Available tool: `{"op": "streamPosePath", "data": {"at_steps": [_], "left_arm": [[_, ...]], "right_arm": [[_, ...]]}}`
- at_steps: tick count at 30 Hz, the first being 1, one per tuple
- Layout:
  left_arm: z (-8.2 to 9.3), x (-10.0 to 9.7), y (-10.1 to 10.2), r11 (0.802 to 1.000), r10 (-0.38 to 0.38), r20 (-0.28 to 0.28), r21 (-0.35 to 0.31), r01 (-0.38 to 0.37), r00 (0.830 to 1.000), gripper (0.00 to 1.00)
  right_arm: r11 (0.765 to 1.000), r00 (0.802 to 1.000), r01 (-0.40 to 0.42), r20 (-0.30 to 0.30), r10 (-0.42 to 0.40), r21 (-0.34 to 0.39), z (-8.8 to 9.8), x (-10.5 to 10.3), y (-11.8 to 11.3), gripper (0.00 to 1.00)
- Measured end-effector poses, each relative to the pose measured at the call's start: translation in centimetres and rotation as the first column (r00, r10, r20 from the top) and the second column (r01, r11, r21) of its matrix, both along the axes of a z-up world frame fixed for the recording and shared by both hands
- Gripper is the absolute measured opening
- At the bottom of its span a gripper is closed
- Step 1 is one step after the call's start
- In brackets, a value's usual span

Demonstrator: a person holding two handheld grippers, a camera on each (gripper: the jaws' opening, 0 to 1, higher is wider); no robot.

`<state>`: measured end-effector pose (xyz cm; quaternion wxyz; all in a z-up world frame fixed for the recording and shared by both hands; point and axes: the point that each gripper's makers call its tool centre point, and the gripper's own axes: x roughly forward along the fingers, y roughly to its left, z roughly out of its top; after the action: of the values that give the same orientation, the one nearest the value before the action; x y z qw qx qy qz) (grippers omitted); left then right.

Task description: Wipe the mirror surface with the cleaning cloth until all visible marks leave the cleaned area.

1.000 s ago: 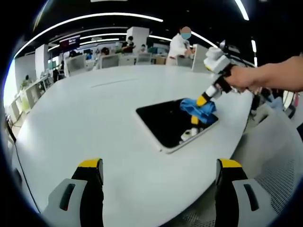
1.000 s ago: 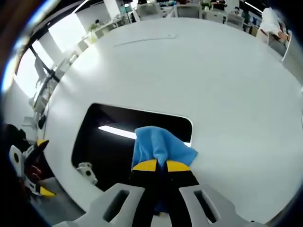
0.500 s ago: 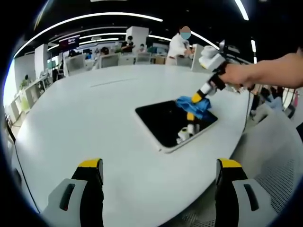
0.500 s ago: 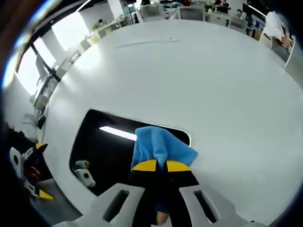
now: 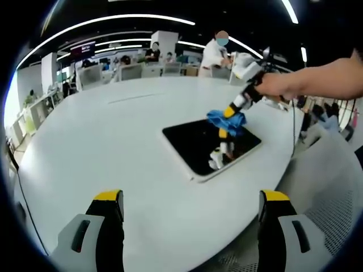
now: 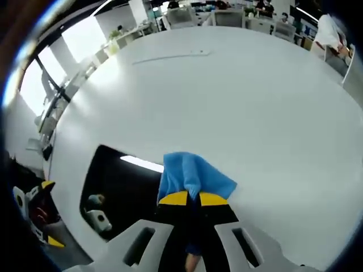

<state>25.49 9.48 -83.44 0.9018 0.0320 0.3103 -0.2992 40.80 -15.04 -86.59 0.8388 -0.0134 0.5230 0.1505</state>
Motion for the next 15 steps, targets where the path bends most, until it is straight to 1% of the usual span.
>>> {"op": "streamPosePath", "data": {"at_steps": [5,6,11,15], "left_arm": [[0.0,-0.1,-0.1,1.000,-0.002,-0.002,0.002,0.002,1.000,0.99],[0.0,-0.1,-0.1,1.000,-0.003,-0.002,0.004,0.003,1.000,0.99],[-0.2,-0.1,0.0,1.000,-0.003,-0.004,0.006,0.003,1.000,0.99],[-0.1,-0.2,0.0,1.000,-0.003,-0.004,0.008,0.003,1.000,0.99]], "right_arm": [[1.000,1.000,-0.005,0.007,0.005,-0.005,0.0,0.8,-0.1,0.00],[1.000,1.000,0.002,0.014,-0.002,-0.005,-0.1,1.2,-0.2,0.00],[1.000,0.999,0.021,0.034,-0.020,-0.010,-0.3,1.6,-0.2,0.00],[1.000,0.998,-0.004,0.056,0.005,-0.010,-0.5,1.8,-0.3,0.00]]}}
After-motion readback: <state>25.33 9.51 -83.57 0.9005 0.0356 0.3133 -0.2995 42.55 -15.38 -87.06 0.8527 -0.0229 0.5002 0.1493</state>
